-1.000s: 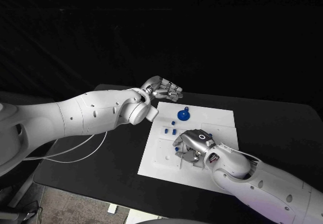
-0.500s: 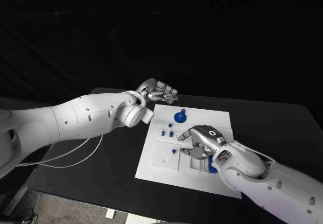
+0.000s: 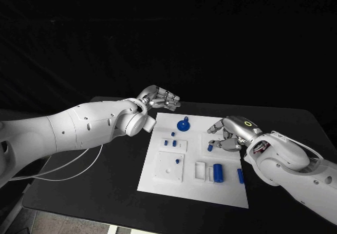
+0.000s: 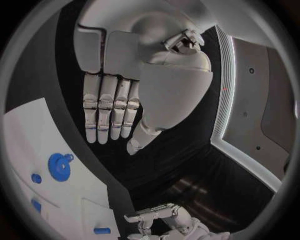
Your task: Assemble the parts on the task board
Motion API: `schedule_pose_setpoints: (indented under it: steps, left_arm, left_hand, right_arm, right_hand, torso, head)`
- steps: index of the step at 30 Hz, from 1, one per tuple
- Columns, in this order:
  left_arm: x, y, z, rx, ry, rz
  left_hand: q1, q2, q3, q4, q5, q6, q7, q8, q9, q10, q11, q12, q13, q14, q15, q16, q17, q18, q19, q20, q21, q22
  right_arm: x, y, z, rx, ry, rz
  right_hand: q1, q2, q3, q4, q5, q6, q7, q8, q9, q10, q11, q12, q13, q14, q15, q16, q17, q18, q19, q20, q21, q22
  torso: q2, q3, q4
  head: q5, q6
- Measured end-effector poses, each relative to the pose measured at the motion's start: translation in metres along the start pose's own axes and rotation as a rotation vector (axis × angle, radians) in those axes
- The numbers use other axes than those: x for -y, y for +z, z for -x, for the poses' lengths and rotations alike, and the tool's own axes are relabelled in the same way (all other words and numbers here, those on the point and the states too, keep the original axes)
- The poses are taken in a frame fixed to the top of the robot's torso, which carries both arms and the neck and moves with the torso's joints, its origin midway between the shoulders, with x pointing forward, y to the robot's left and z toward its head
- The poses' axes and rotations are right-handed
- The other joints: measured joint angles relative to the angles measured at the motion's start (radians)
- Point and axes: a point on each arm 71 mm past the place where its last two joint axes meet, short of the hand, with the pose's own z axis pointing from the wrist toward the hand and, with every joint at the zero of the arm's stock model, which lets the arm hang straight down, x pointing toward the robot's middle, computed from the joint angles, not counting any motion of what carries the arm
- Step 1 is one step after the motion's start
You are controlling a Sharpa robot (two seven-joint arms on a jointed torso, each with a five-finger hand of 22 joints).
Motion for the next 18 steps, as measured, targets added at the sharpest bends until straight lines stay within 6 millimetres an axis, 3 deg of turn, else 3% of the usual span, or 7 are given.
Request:
schedule_pose_setpoints:
  steps: [3, 5, 10, 13, 18]
  left_arm:
    - [0.000, 0.000, 0.000, 0.000, 0.000, 0.000]
    - [0.000, 0.000, 0.000, 0.000, 0.000, 0.000]
    - [0.000, 0.000, 0.000, -0.001, 0.000, -0.001]
    - [0.000, 0.000, 0.000, -0.001, 0.000, -0.001]
    - [0.000, 0.000, 0.000, -0.001, 0.000, -0.001]
  left_hand:
    - [0.000, 0.000, -0.007, -0.001, 0.000, 0.000, 0.000, 0.000, 0.000, 0.000, 0.000, 0.000, 0.000, 0.000, 0.000, 0.000, 0.000, 0.000, 0.000, 0.000, 0.000, -0.002]
    - [0.000, 0.000, -0.006, -0.001, 0.000, 0.000, 0.000, 0.000, 0.000, 0.000, 0.000, 0.000, 0.000, 0.000, 0.000, 0.000, 0.000, 0.000, 0.000, 0.000, 0.000, -0.002]
    - [0.000, 0.000, -0.006, -0.001, 0.000, 0.000, 0.000, 0.000, 0.000, 0.000, 0.000, 0.000, 0.000, 0.000, 0.000, 0.000, 0.000, 0.000, 0.000, 0.000, 0.000, -0.002]
    - [0.000, 0.000, -0.006, -0.001, 0.000, 0.000, 0.000, 0.000, 0.000, 0.000, 0.000, 0.000, 0.000, 0.000, 0.000, 0.000, 0.000, 0.000, 0.000, 0.000, 0.000, -0.002]
    - [0.000, 0.000, -0.006, -0.001, 0.000, 0.000, 0.000, 0.000, 0.000, 0.000, 0.000, 0.000, 0.000, 0.000, 0.000, 0.000, 0.000, 0.000, 0.000, 0.000, 0.000, -0.002]
  right_arm:
    - [0.007, 0.001, -0.003, -0.041, -0.006, -0.028]
    - [0.008, 0.003, -0.006, -0.062, -0.008, -0.040]
    - [0.010, 0.007, -0.012, -0.113, -0.013, -0.061]
    - [0.011, 0.008, -0.015, -0.133, -0.017, -0.072]
    - [0.013, 0.010, -0.021, -0.167, -0.026, -0.085]
  right_hand:
    - [0.020, 0.001, -0.058, 0.034, -0.077, -0.016, -0.008, 0.000, 0.000, -0.034, 0.008, 0.000, 0.000, -0.007, 0.006, 0.000, -0.002, 0.000, 0.000, 0.007, -0.012, -0.002]
    - [0.041, -0.002, -0.086, 0.062, -0.097, -0.023, -0.013, 0.000, 0.000, -0.034, 0.008, 0.000, 0.000, -0.007, 0.006, 0.000, -0.003, 0.000, 0.000, 0.007, -0.020, -0.007]
    - [0.056, -0.015, -0.119, 0.095, -0.103, -0.039, -0.021, 0.000, 0.000, -0.045, 0.012, 0.000, 0.000, -0.007, 0.006, 0.000, -0.004, 0.000, 0.000, 0.007, -0.021, -0.011]
    - [0.056, -0.015, -0.120, 0.096, -0.104, -0.039, -0.021, 0.000, 0.000, -0.045, 0.012, 0.000, 0.000, -0.007, 0.006, 0.000, -0.004, 0.000, 0.000, 0.007, -0.024, -0.011]
    - [0.071, 0.000, -0.115, 0.092, -0.103, -0.046, -0.021, 0.000, 0.000, -0.036, 0.004, 0.000, 0.000, -0.007, 0.006, 0.000, -0.003, -0.001, 0.000, 0.007, -0.025, -0.011]
  torso:
    - [0.000, 0.0000, -0.0001]
    - [0.000, -0.0004, 0.0002]
    - [0.001, -0.0011, 0.0033]
    - [0.001, -0.0018, 0.0039]
    - [0.001, -0.0027, 0.0050]
  head:
    - [-0.005, 0.000]
    - [-0.008, 0.001]
    - [-0.012, -0.002]
    - [-0.013, -0.004]
    - [-0.012, -0.007]
